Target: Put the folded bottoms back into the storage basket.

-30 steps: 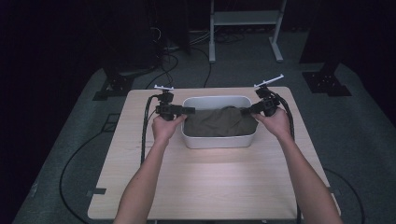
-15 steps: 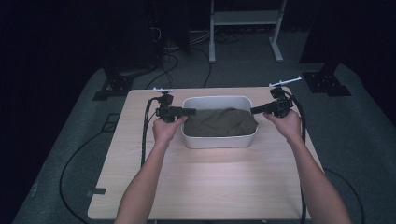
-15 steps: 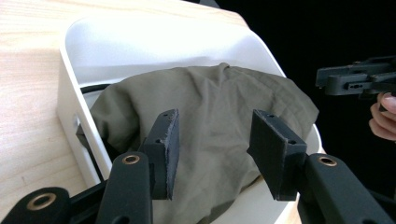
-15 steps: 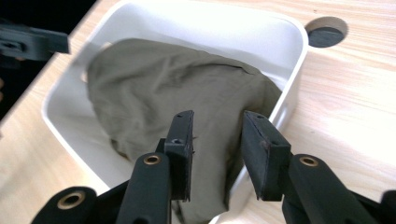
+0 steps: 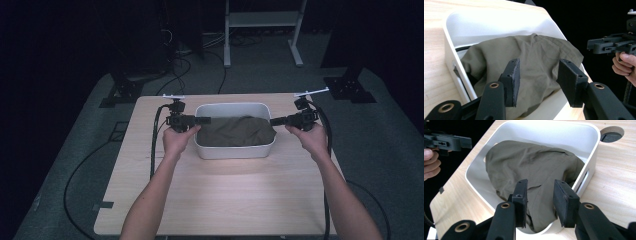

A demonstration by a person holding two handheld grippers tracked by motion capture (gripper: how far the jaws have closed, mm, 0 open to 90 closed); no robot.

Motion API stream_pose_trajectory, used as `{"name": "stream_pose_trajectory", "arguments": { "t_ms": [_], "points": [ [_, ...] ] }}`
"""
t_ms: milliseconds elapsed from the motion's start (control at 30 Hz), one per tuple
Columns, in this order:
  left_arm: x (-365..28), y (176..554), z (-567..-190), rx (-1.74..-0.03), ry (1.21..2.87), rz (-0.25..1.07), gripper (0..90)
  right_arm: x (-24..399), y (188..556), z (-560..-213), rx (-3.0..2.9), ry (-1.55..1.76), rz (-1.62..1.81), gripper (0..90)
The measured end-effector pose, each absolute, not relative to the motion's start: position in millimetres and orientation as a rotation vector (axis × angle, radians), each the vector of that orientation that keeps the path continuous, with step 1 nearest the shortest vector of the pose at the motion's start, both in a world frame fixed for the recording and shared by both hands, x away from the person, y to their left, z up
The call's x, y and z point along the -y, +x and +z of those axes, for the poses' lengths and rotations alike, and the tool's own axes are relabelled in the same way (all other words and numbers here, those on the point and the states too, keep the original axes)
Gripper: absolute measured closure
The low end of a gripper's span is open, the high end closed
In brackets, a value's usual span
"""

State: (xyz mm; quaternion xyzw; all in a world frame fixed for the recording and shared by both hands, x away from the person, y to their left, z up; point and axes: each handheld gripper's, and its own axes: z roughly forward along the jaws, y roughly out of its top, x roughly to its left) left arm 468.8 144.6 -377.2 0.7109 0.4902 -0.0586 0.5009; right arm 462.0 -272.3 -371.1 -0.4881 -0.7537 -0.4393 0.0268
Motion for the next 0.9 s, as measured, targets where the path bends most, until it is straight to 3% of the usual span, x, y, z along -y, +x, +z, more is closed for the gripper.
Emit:
{"name": "stream_pose_trajectory", "arguments": {
  "t_ms": [900],
  "points": [
    [-158,445,-380,-1.155,1.692,-0.183,48.9,279,434,-368,2.303,-1.394,-1.421,62.6]
  ]
}}
